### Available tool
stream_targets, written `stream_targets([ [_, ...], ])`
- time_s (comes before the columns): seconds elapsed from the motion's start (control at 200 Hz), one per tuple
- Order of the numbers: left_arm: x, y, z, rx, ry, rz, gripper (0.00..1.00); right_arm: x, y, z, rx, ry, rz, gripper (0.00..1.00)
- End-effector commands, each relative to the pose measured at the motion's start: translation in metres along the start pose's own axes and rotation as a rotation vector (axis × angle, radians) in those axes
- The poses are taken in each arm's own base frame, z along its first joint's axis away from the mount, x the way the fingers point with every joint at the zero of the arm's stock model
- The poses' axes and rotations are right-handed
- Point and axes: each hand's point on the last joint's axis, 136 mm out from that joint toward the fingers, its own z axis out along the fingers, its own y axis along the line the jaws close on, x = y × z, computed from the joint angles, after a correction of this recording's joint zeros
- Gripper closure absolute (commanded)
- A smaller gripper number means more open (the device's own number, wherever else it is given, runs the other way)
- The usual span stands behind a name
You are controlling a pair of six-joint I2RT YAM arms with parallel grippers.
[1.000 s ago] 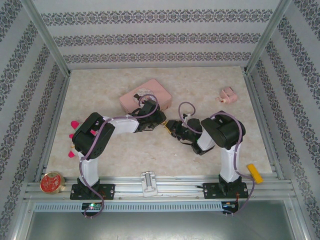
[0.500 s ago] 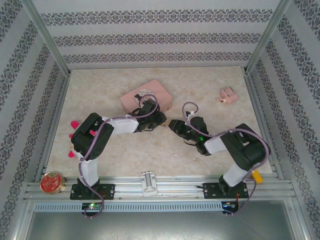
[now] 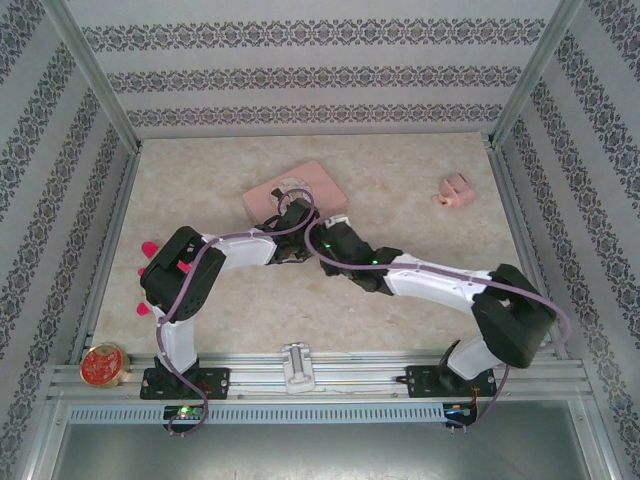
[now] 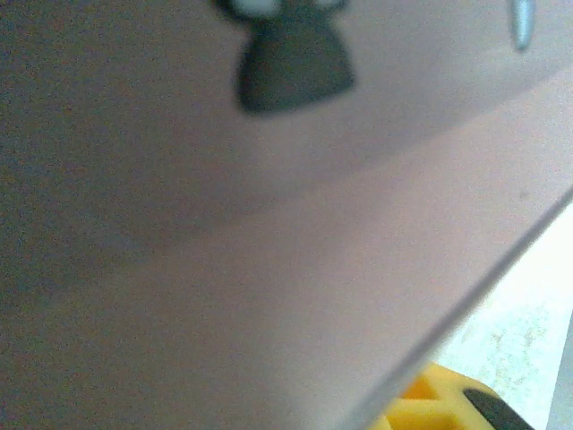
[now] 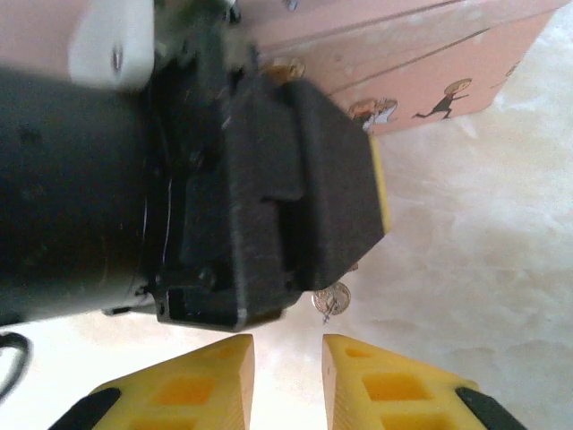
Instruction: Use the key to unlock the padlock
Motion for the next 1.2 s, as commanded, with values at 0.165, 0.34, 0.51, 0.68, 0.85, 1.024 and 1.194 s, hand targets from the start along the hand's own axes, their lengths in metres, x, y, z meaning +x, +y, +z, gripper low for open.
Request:
stream_targets([
  [0.165, 0.028, -0.004, -0.005, 0.027, 0.168, -0.066, 0.84, 0.022, -0.006, 0.019, 0.26, 0.108, -0.322, 0.76],
  [0.34, 0.029, -0.006, -0.006, 0.037, 0.183, -0.066, 0.84, 0.024, -0.011, 0.024, 0.31, 0.115, -0.359, 0.76],
  [0.51, 0.029, -0.008, -0.007, 0.043, 0.191, -0.068, 0.84, 0.024, -0.011, 0.028, 0.329, 0.103, -0.397, 0.78],
  [0.68, 0.027, -0.007, -0.01, 0.042, 0.184, -0.075, 0.84, 0.02, -0.011, 0.011, 0.283, 0.04, -0.332, 0.77],
  [0.85, 0.025, -0.008, -0.015, 0.038, 0.197, -0.09, 0.84, 0.019, -0.016, -0.009, 0.239, -0.021, -0.298, 0.76],
  [1.024, 0.024, -0.011, -0.022, 0.003, 0.242, -0.076, 0.84, 0.026, -0.017, -0.01, 0.165, -0.031, -0.311, 0.76],
  [1.194, 0.023, -0.006, -0.032, -0.058, 0.301, -0.081, 0.84, 0.03, -0.013, -0.007, 0.105, -0.043, -0.302, 0.76],
])
